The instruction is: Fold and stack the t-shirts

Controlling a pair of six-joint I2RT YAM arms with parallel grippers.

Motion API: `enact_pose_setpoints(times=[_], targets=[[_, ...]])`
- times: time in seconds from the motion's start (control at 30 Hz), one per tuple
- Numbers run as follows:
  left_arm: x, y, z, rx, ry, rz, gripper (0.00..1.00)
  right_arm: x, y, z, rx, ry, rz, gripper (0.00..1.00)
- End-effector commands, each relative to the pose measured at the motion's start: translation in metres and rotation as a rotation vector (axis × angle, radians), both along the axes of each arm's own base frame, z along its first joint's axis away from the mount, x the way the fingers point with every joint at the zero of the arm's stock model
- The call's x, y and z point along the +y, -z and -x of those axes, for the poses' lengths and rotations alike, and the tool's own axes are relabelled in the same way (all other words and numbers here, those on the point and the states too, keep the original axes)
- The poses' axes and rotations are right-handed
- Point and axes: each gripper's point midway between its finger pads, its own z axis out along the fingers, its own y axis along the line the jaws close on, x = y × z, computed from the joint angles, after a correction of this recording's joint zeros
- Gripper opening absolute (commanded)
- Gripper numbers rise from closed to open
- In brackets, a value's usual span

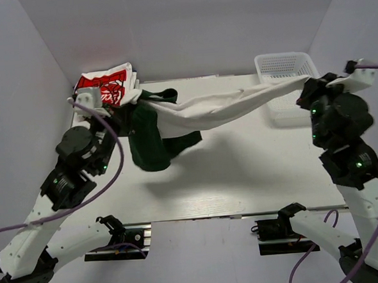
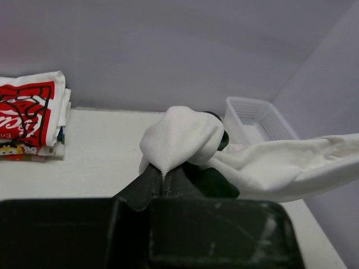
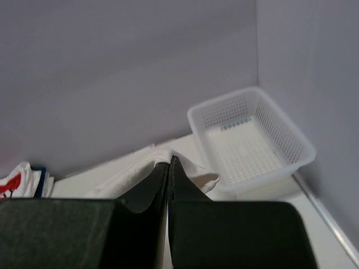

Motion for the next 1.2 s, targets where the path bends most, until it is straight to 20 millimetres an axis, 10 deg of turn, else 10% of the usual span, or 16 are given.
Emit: enact_pose_setpoints(times=[0.0, 0.13, 0.27, 0.43, 0.53, 0.57, 0.6, 0.67, 0.77, 0.97, 1.17], targets=[[0.003, -0.022, 0.021, -0.067, 0.078, 0.046, 0.0, -0.032, -0.052, 0.034, -0.112, 0.089, 0.071, 0.0], [0.004, -0.037, 0.035, -0.125, 0.139, 0.086, 0.0, -0.034, -0.065, 0.034, -0.168, 0.101, 0.114, 0.0], [0.009, -0.002, -0.003, 0.017, -0.062, 0.042, 0.0, -0.023, -0.031, -0.009, -0.04, 0.136, 0.175, 0.0], [-0.003, 0.125, -0.077, 0.297, -0.37, -0.177, 0.02, 0.012, 0.076, -0.099, 0.215, 0.087, 0.233, 0.0], [0.004, 0.2, -0.118, 0.473, -0.481, -0.255, 0.34, 0.027, 0.136, -0.141, 0.341, 0.016, 0.214, 0.0], [0.017, 0.266, -0.134, 0.654, -0.55, -0.323, 0.41, 0.04, 0.162, -0.162, 0.396, -0.042, 0.238, 0.0], [0.023, 0.289, -0.142, 0.736, -0.577, -0.344, 0.56, 0.04, 0.174, -0.173, 0.427, -0.058, 0.249, 0.0], [0.026, 0.301, -0.166, 0.81, -0.606, -0.352, 0.75, 0.052, 0.208, -0.206, 0.512, -0.1, 0.266, 0.41], [0.027, 0.318, -0.179, 0.889, -0.59, -0.376, 1.0, 0.054, 0.238, -0.209, 0.644, -0.107, 0.285, 0.9], [0.004, 0.276, -0.156, 0.771, -0.368, -0.303, 1.0, 0.085, 0.23, -0.169, 0.561, -0.305, 0.202, 0.9], [-0.023, 0.307, -0.069, 0.895, -0.045, -0.242, 1.0, 0.109, 0.273, -0.098, 0.628, -0.476, 0.12, 0.9]])
